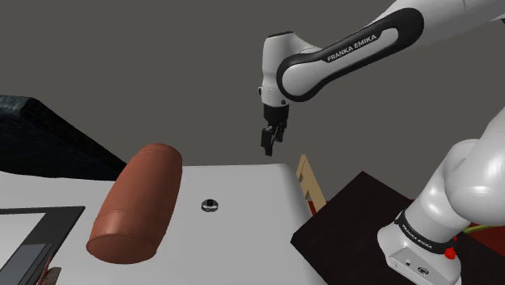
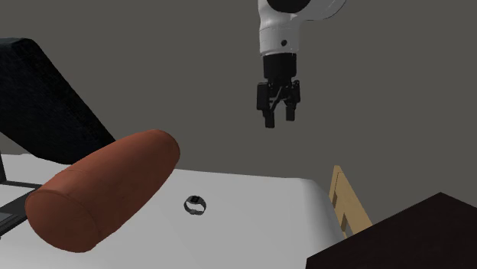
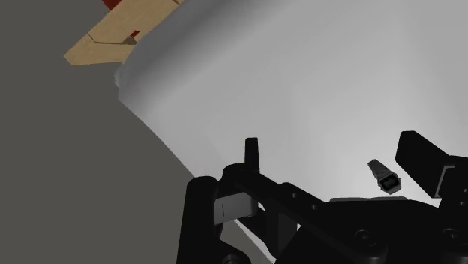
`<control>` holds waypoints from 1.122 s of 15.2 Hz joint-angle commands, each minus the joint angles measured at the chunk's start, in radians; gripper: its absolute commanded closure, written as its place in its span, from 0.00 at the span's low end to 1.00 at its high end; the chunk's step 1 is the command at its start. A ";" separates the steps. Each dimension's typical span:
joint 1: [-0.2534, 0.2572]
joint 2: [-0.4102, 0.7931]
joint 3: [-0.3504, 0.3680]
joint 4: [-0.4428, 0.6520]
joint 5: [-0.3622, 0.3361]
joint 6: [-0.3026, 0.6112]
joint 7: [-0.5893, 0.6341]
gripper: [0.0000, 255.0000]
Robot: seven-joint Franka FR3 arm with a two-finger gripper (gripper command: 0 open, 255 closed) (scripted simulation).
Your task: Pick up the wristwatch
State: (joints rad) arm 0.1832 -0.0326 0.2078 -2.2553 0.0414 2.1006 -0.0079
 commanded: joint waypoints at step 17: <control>0.157 0.648 0.052 0.464 -0.090 0.143 0.104 0.00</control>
State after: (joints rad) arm 0.3277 0.5733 0.2599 -1.8357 -0.0428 2.2475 0.0914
